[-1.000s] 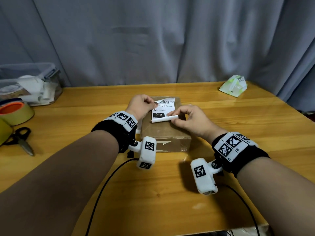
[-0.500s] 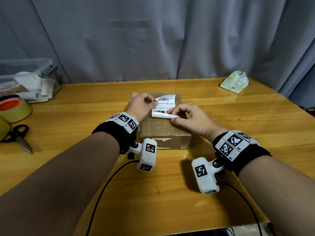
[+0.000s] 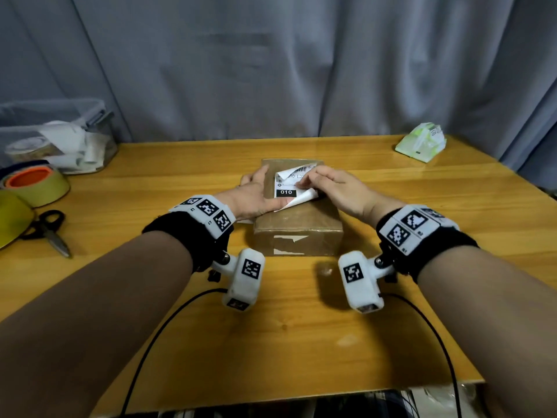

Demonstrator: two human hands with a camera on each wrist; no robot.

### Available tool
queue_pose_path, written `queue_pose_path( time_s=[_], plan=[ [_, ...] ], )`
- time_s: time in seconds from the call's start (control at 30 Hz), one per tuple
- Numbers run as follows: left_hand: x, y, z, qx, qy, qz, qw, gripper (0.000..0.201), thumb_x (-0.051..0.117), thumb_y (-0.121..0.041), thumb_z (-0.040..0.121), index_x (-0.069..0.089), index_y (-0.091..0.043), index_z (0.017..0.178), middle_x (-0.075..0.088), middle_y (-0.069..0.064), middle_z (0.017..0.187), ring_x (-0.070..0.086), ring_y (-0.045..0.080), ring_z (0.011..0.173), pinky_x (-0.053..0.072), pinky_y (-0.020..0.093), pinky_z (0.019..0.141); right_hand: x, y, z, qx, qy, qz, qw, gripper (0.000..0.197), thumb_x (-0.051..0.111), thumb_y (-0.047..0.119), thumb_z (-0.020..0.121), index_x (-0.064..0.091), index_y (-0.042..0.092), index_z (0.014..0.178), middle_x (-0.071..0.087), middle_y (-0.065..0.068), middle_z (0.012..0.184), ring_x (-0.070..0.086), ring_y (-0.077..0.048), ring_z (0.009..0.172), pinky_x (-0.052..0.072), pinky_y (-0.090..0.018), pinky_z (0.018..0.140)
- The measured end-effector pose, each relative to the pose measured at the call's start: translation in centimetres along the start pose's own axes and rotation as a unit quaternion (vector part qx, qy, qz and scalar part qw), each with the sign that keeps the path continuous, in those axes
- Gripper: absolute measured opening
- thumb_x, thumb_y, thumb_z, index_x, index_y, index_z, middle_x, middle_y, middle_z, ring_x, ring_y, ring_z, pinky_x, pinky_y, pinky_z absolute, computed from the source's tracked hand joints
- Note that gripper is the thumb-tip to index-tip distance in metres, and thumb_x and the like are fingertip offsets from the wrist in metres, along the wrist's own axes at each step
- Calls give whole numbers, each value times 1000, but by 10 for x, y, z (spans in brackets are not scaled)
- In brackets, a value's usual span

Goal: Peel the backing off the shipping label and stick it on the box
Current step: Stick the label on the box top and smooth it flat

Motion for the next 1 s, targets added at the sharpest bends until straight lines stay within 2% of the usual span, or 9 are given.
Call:
queue_pose_path(
  time_s=[0.1, 0.23, 0.37, 0.5, 0.6, 0.7, 0.83, 0.93, 1.0],
  plan=[
    [1, -1, -2, 0, -3, -23, 1000, 101, 58, -55, 81, -7, -22, 150, 12, 13, 158, 22, 26, 144, 23, 37, 118, 0, 13, 12, -22, -7, -57, 998, 21, 50, 11, 93, 66, 1, 100, 66, -3, 96, 58, -8, 84, 45, -17, 82],
    [3, 2, -1, -1, -2, -40, 999, 101, 59, -57, 79, -5, -21, 150, 21, 12, 157, 31, 26, 140, 30, 39, 115, -3, 15, 26, -20, -50, -23, 998, 12, 58, 3, 87, 68, -2, 93, 67, -9, 76, 59, -9, 66, 51, -27, 73],
    [3, 4, -2, 1, -3, -63, 998, 101, 59, -58, 78, -4, -26, 150, 25, 11, 156, 35, 26, 138, 33, 38, 114, -3, 4, 29, -12, -37, -66, 997, 14, 68, 3, 80, 70, -1, 92, 69, -23, 100, 58, -19, 85, 50, -36, 87],
    [5, 2, -3, 7, -1, -81, 997, 99, 58, -58, 79, -2, -25, 150, 23, 8, 157, 34, 25, 139, 32, 38, 114, -5, -12, 22, -12, -14, -142, 990, 19, 72, 19, 78, 72, 22, 96, 58, -12, 98, 54, -29, 94, 44, -34, 90],
    [5, 0, -3, 18, -10, -90, 996, 91, 54, -55, 84, -1, -25, 150, 26, 9, 156, 38, 25, 136, 36, 37, 111, -8, -13, 10, 10, 27, -185, 982, 31, 73, 32, 75, 66, 32, 106, 47, -5, 102, 43, -23, 104, 36, -29, 96],
    [4, 0, -4, 26, -38, -95, 994, 75, 45, -50, 91, 5, -25, 150, 28, 8, 155, 42, 26, 133, 38, 33, 109, -10, -5, -3, 22, 69, -231, 970, 43, 70, 36, 76, 60, 30, 118, 41, -2, 108, 32, -17, 108, 25, -24, 94],
    [-3, 3, -4, 35, -113, -50, 992, 61, 40, -45, 95, 24, -20, 148, 38, 9, 150, 40, 28, 134, 33, 38, 113, -10, 0, -9, 26, 119, -295, 948, 44, 63, 38, 83, 57, 27, 125, 42, 0, 113, 33, -16, 113, 25, -27, 102],
    [-11, 0, -7, 48, -158, 27, 986, 54, 42, -42, 95, 37, -15, 142, 45, 10, 145, 40, 30, 133, 31, 38, 113, -8, 16, -6, -8, 47, -213, 976, 35, 47, 30, 94, 63, 11, 118, 55, -6, 122, 43, -21, 124, 27, -30, 110],
    [-16, -4, -11, 64, -175, 66, 980, 50, 43, -40, 94, 42, -16, 138, 46, 10, 143, 36, 30, 134, 28, 36, 113, 3, 17, -8, 9, 37, -138, 990, 37, 38, 27, 98, 56, 12, 126, 51, -7, 139, 41, -22, 131, 27, -28, 108]
  ],
)
Point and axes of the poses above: each hand's wrist, its own z-axis towards the middle knuckle, its own x-axis out of the palm, y = z × x, the point moved 7 cm from there along z, towards the middle knuckle
